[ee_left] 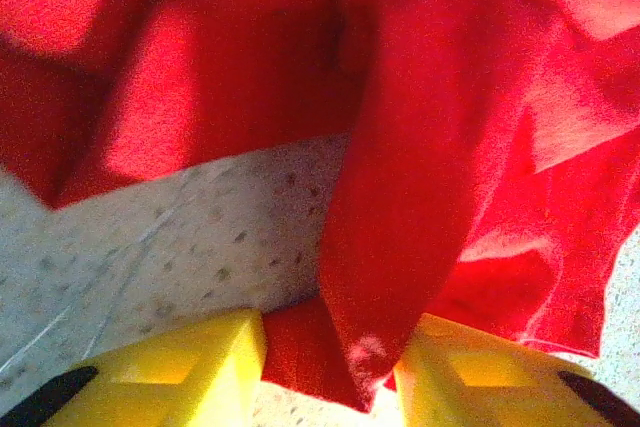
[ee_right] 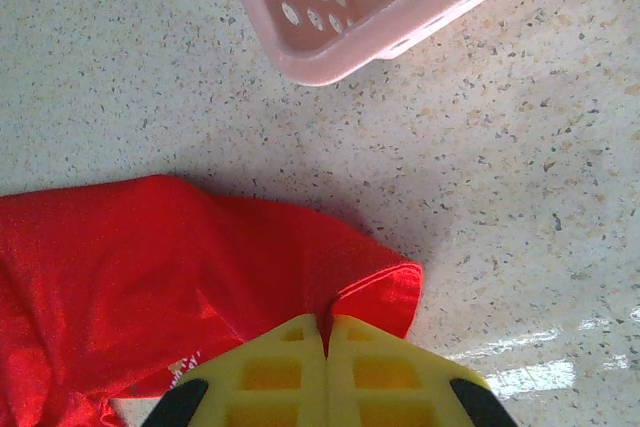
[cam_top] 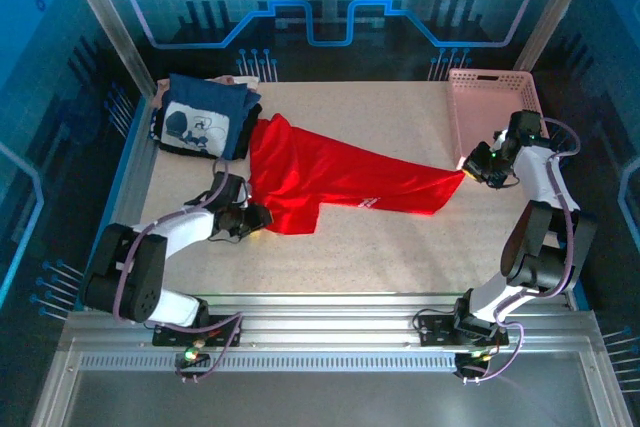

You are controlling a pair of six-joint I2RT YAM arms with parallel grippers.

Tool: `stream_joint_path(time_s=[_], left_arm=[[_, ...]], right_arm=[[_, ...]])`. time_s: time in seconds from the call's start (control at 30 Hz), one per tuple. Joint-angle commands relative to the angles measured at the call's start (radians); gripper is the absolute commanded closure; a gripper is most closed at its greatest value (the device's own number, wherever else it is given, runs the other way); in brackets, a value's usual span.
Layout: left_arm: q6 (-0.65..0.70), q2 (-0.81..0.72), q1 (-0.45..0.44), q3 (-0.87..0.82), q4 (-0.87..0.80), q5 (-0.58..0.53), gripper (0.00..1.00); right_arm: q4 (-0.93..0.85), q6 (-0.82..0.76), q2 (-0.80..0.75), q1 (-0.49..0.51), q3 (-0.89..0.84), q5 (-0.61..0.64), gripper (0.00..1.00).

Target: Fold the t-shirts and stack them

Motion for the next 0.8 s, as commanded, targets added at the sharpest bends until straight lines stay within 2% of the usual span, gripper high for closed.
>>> stream_joint_path(time_s=[0.0,0.1,0.23,0.3,0.4,0.63,0.77], left_arm=[[0.045,0.066,-0.039,0.052,0.004,0.049,0.8],[0.049,0.052,-0.053,0.072,-0.048,0.048,1.0],[0.028,-0.13,-0.043,0.166,-0.196,0.022,1.0],[0.01,-0.252,-0.021,0.278,-0.291,-0.01,1.0],[-0.017,-0.356,0.044,0.464,-0.377,-0.029,1.0],[0.026,-0.373,0.127,0.869,-0.45,-0.048,1.0],[0.039,-0.333,0.154,1.086,-0.44,-0.051,1.0]], right_arm=[[-0.022,-0.02,0.002,-0.008,0.016,-0.018,0.98],[-0.029,-0.02,-0.01,-0.012,0.018,-0.02,0.99],[-0.059,-0.011,-0.077,-0.02,0.04,-0.061,1.0],[-0.072,0.002,-0.149,-0.029,0.055,-0.1,1.0],[-0.101,0.034,-0.257,-0.046,0.083,-0.148,1.0],[-0.207,0.102,-0.456,-0.069,0.202,-0.239,1.0],[-0.287,0.14,-0.537,-0.074,0.371,-0.231,1.0]])
